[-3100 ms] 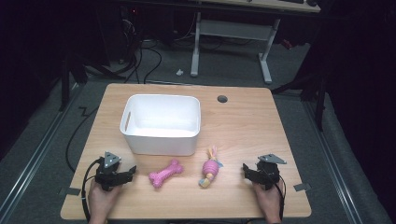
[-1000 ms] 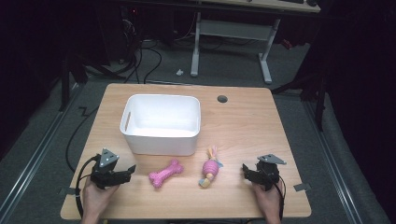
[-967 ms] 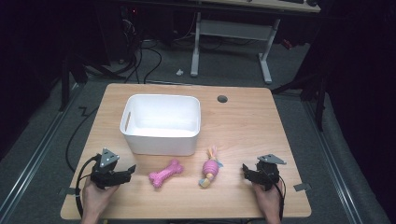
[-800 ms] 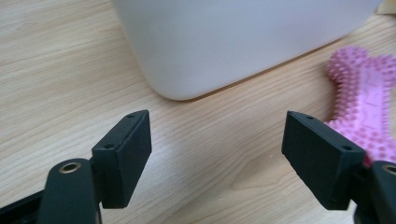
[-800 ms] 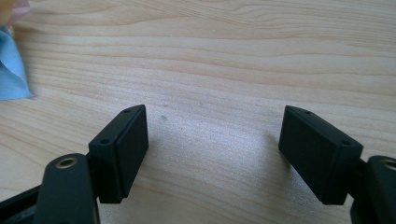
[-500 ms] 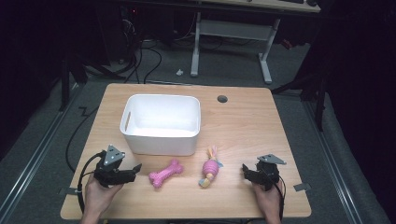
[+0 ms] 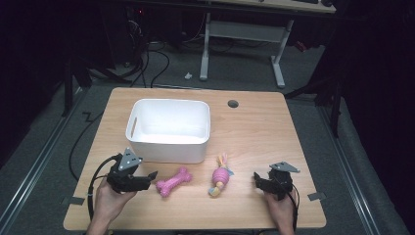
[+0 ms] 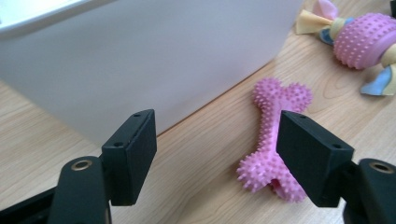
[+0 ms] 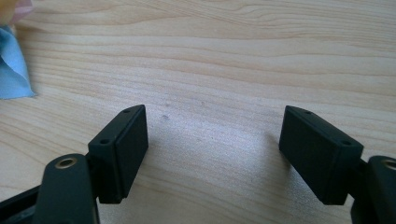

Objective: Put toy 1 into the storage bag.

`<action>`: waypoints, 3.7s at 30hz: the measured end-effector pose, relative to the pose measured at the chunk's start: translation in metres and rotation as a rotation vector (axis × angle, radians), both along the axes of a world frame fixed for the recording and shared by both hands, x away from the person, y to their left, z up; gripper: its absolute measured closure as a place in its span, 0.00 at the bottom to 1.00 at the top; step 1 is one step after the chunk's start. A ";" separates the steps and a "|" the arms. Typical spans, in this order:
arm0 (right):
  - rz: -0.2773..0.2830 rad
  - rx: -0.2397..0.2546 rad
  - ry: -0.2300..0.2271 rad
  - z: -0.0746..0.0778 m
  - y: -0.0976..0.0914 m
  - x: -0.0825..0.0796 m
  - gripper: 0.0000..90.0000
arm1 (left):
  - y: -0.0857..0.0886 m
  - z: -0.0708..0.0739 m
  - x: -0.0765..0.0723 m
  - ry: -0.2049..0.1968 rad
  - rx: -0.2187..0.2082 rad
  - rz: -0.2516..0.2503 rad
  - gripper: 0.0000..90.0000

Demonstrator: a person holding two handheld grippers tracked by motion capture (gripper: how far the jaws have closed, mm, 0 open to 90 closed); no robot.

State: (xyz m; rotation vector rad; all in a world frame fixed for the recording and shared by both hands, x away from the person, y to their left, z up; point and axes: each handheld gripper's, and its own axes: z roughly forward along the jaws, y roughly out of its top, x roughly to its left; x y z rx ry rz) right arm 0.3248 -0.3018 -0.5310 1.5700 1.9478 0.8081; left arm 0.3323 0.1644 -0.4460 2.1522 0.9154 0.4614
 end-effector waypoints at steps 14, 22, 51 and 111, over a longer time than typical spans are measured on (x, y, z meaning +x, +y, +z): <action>0.000 0.003 0.003 0.000 0.000 0.000 0.27 | -0.035 -0.003 0.006 0.035 0.062 -0.107 0.36; 0.001 0.002 0.003 0.000 0.000 0.000 0.27 | -0.052 -0.012 0.012 0.074 0.091 -0.151 0.37; 0.006 0.002 0.003 0.000 0.001 -0.001 0.27 | -0.079 -0.055 0.029 0.176 0.147 -0.198 0.52; 0.009 0.001 0.004 0.000 0.001 -0.001 0.26 | -0.013 0.004 0.003 0.124 0.063 -0.143 0.65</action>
